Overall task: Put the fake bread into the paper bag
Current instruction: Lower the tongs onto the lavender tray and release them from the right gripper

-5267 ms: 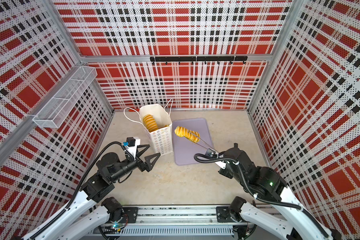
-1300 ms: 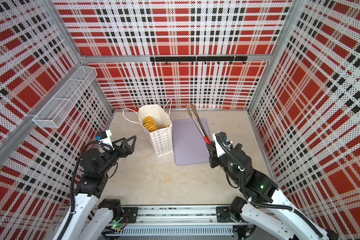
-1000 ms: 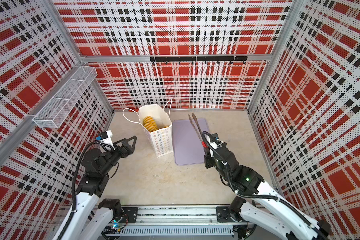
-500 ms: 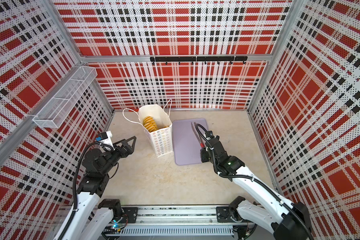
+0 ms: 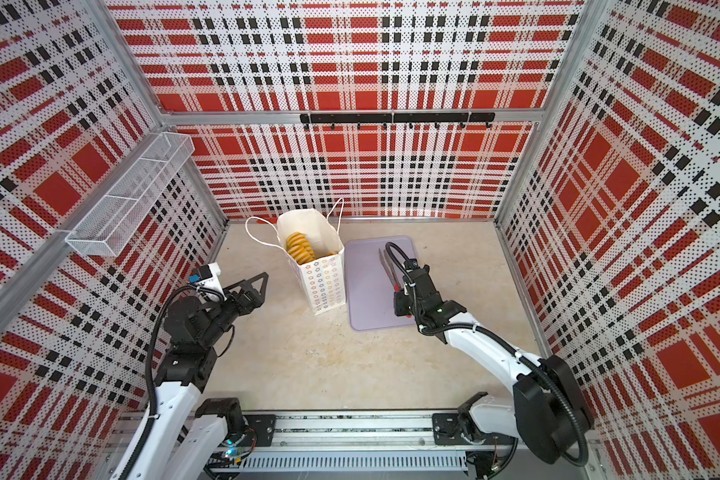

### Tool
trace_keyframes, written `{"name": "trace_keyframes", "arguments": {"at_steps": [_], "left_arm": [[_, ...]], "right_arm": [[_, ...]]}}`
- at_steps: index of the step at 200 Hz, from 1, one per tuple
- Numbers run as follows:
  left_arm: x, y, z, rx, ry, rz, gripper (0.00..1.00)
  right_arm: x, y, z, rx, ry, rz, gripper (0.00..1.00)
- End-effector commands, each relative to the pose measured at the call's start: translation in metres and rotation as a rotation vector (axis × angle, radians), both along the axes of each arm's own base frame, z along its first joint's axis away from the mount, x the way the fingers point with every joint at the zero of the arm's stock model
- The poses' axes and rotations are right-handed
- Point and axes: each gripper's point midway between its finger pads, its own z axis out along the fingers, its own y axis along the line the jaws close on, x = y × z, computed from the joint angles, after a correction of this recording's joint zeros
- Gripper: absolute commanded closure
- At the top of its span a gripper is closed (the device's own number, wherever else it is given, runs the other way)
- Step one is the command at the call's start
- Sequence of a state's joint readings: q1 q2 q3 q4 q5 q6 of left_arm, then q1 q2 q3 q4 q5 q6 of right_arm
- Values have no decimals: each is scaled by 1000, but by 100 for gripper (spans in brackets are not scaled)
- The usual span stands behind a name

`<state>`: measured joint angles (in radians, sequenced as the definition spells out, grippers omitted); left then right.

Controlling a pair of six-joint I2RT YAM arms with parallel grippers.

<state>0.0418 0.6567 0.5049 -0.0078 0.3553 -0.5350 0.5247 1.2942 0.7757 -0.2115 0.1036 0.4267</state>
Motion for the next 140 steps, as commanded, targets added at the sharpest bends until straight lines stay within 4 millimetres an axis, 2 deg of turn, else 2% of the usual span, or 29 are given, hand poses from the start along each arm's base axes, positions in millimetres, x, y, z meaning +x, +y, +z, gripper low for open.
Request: {"name": "trace_keyframes", "arguments": {"at_steps": [1,78,140], "left_arm": [[0,3,-15,4,44,-10,2],[4,6,-27,-11,75,-20,2],[5,7,-28,-13,77,-22,2]], "right_arm": [[16,4,2,56,-35,-31,77],[32,6,-38,20,35,-74,73],[35,9,-66,9,93,-82,70]]}}
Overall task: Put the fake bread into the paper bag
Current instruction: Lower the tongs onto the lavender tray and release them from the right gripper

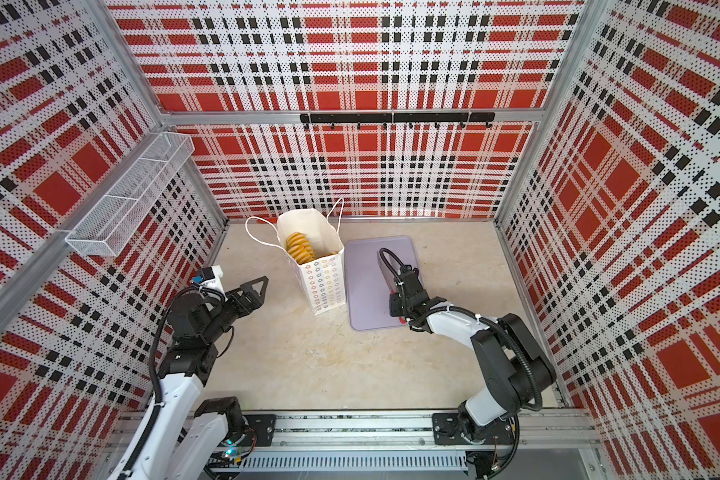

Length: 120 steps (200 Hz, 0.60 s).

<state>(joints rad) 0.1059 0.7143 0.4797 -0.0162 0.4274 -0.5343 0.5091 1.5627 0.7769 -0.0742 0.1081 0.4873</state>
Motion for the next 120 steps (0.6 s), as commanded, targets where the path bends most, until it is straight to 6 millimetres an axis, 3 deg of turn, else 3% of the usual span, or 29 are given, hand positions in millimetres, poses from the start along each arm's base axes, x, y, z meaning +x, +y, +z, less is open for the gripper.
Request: {"name": "trace_keyframes", "arguments": {"at_steps": [1,84,120], "left_arm": [[-1,-1,0,7,-12,-16,2],[-2,0,-1,3,-10,-10,2],[-1,1,-2,7,-7,-4,2]], "right_arm": [[14,5,7,34,-34,-21,69],[13,10,2,51,-12,-11,48],[13,6,31,68,-82,-13,42]]}}
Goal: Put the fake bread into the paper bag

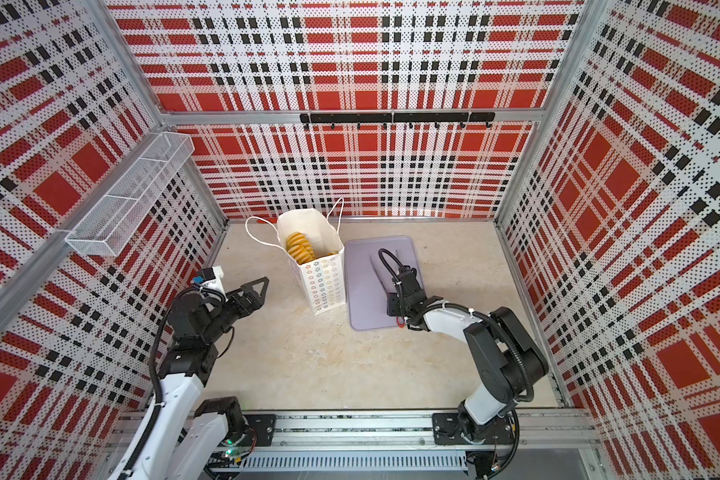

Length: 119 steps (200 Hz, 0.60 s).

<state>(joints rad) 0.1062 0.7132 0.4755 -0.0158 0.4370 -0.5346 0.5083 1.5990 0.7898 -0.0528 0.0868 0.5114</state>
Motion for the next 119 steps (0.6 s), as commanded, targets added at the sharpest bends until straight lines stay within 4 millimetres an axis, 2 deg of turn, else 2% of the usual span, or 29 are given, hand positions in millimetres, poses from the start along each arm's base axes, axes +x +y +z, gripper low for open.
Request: {"name": "trace_keyframes", "arguments": {"at_steps": [1,31,55,76,97,119], "left_arm": [[0,2,0,9,-10,5,2],[2,5,0,11,-6,17,2],[5,11,-1,10,-1,40,2],[8,16,3,-3,-13,53,2],[12,24,10,-14,-37,79,2],[18,37,16,-35,-59,121,2]], "right_arm": [[8,-1,37,40,-99,-8,42],[3,-7,83,75,-229,13,41],[-6,-21,123,117,-365,15,39],[-15,-44,157,148,-492,-25,35],[-26,-72,185,147,-614,-85,26],[-35,-99,200,113,-682,-135,18]]}}
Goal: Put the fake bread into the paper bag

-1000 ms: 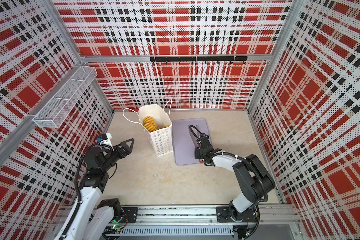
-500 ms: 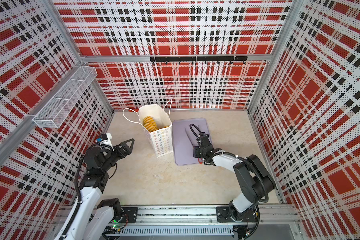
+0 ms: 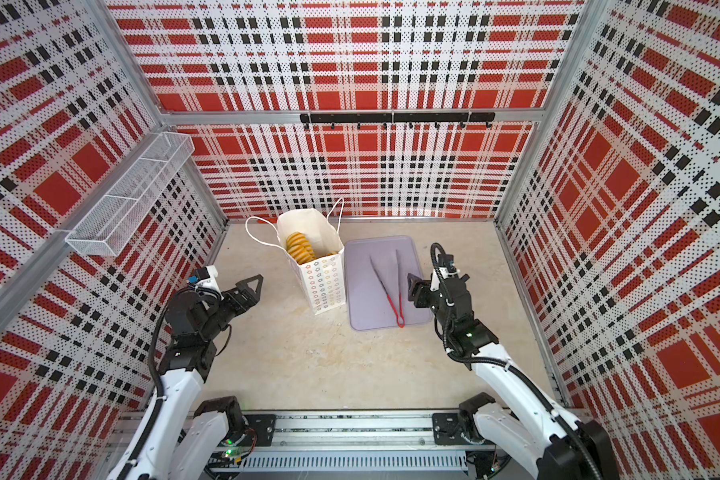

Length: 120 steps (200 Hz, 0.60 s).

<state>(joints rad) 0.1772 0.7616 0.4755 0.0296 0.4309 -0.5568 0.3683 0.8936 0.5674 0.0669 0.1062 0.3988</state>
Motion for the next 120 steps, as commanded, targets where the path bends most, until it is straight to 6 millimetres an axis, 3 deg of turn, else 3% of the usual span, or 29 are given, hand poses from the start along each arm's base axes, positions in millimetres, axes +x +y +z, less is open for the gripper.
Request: {"name": "trace_keyframes", "arguments": {"at_steps": [1,45,77,120], "left_arm": [[7,13,20,-13,-70,41,2],[20,43,31,-22,-112,127,2],[26,73,35,-30,-128,217,2],[23,129,19,-42,-133,422,2]], "right_arm": [[-6,-26,20,-30,-96,-63,18],[-12,-65,27,-94,-110,-134,9],[-9,-81,29,-126,-127,-153,1],[6,-93,0,-153,-83,-174,0]]}}
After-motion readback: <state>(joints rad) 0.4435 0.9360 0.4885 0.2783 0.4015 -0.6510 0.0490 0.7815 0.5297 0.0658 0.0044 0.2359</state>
